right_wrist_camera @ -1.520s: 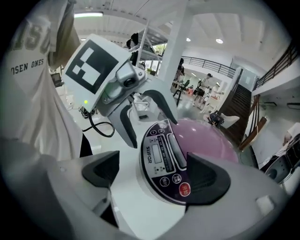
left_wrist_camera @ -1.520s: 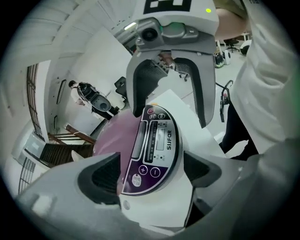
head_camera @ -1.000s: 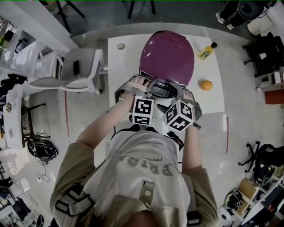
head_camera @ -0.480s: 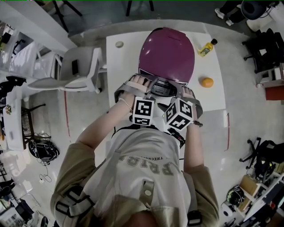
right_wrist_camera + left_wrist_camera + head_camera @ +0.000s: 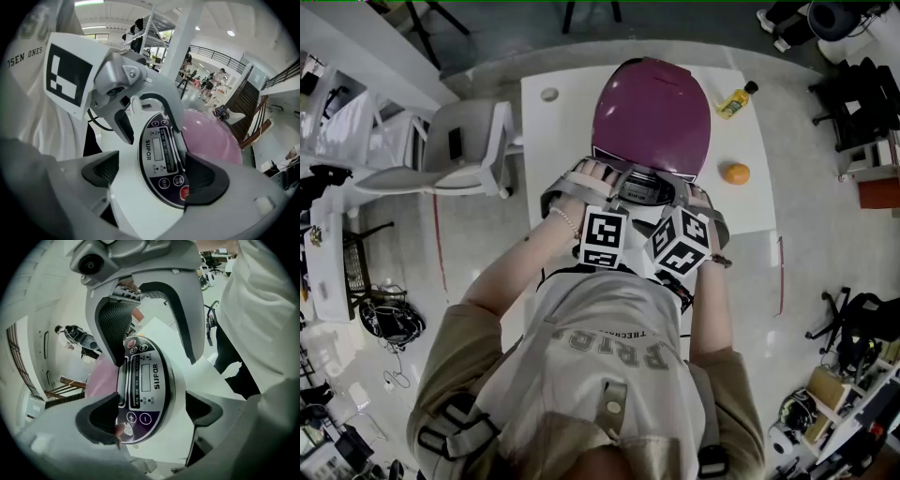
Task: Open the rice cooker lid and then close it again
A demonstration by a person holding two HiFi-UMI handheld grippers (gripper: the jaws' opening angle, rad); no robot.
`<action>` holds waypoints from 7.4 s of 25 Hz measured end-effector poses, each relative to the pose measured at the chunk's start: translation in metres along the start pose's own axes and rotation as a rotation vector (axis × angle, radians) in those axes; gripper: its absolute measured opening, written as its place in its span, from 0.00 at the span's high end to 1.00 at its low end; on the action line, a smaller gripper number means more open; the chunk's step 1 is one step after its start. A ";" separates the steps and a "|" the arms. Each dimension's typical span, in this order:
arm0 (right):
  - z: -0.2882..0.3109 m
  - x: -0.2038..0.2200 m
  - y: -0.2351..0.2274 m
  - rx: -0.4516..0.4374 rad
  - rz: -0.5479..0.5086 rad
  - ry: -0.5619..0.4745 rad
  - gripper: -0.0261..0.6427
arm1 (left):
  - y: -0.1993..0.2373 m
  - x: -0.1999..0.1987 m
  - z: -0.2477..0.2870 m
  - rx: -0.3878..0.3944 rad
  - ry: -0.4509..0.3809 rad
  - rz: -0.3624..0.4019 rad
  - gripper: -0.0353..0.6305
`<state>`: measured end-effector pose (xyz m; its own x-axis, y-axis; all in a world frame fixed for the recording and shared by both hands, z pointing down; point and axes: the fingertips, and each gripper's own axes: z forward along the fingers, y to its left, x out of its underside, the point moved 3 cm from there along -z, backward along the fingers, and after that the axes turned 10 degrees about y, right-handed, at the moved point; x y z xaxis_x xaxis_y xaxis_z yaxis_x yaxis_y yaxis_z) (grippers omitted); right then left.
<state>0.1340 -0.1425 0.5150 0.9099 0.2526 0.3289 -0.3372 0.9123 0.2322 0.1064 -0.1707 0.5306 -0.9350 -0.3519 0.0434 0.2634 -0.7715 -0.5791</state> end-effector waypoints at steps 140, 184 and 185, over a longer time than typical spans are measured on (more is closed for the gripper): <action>-0.084 0.053 -0.343 0.266 0.574 -0.734 0.33 | 0.328 0.131 0.062 -0.122 -0.364 -0.776 0.24; -0.091 0.017 -0.352 0.197 0.370 -0.723 0.28 | 0.338 0.106 0.062 -0.075 -0.332 -0.629 0.24; -0.092 0.016 -0.350 0.198 0.368 -0.720 0.28 | 0.336 0.106 0.060 -0.074 -0.331 -0.627 0.24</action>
<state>0.2892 -0.4283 0.3546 0.3787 0.1944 0.9049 -0.6805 0.7211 0.1299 0.1104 -0.4991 0.3897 -0.7810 -0.0046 0.6245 -0.3286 -0.8473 -0.4173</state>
